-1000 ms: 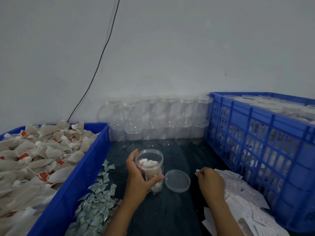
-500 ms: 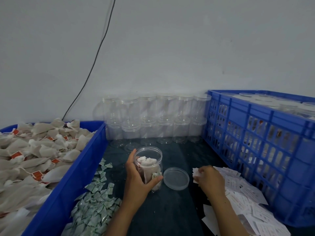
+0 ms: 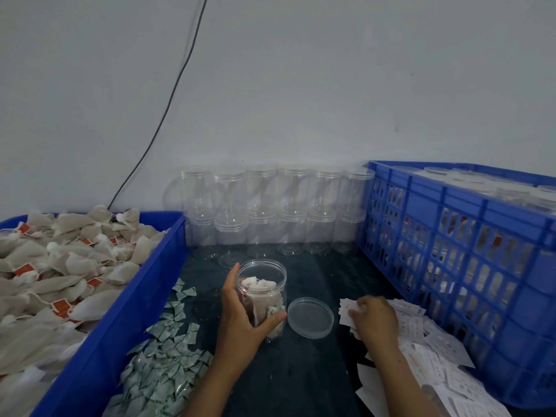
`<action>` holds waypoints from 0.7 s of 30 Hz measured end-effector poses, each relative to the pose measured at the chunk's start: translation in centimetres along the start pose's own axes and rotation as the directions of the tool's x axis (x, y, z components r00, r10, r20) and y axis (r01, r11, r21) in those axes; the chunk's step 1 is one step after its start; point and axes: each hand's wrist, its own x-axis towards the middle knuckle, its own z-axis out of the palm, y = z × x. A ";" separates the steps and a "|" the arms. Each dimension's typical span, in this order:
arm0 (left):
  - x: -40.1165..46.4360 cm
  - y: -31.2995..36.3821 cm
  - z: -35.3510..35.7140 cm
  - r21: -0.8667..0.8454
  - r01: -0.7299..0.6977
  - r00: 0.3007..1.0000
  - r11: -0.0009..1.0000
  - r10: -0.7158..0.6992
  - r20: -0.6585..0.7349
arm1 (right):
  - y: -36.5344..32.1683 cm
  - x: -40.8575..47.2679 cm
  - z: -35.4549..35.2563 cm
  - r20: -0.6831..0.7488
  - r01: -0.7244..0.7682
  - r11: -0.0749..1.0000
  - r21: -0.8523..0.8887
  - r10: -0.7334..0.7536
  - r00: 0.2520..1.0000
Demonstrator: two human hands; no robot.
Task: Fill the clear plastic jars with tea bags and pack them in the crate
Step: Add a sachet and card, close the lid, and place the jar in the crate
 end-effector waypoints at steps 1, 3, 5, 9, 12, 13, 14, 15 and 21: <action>0.0 0.0 0.0 0.003 0.001 1.000 1.000 -0.001 0.000 | 0.0 0.0 0.1 0.008 0.010 1.000 -0.029 -0.009 1.000; 0.0 0.1 0.0 0.014 -0.002 1.000 1.000 0.002 -0.001 | 0.0 -0.1 0.1 -0.006 0.033 0.998 -0.060 -0.034 0.999; 0.0 0.0 0.0 0.019 -0.006 1.000 1.000 0.006 -0.002 | -0.2 -0.1 0.0 -0.037 0.033 0.995 -0.094 -0.036 0.999; -0.1 0.0 0.0 0.025 -0.010 1.000 1.000 0.010 -0.002 | -0.2 -0.3 0.1 -0.072 -0.010 0.992 -0.129 0.001 0.997; -0.1 0.1 0.0 0.019 -0.012 1.000 1.000 0.012 -0.004 | 0.1 -0.1 0.2 -0.094 -0.018 0.995 -0.102 0.009 0.996; -0.1 0.1 0.0 0.016 -0.011 1.000 1.000 0.011 -0.003 | 0.1 -0.1 0.1 -0.098 -0.024 0.994 -0.106 0.014 0.995; -0.1 0.2 0.0 0.013 -0.009 1.000 1.000 0.009 -0.002 | 0.2 0.0 0.0 -0.097 -0.030 0.993 -0.114 0.019 0.995; -0.1 0.2 0.0 0.013 -0.008 1.000 1.000 0.008 -0.002 | 0.3 0.0 0.0 -0.102 -0.032 0.993 -0.117 0.020 0.995; -0.1 -0.1 0.0 0.022 -0.007 1.000 1.000 0.007 0.003 | -1.1 -0.9 -0.7 -0.438 0.208 0.965 0.160 -0.120 0.891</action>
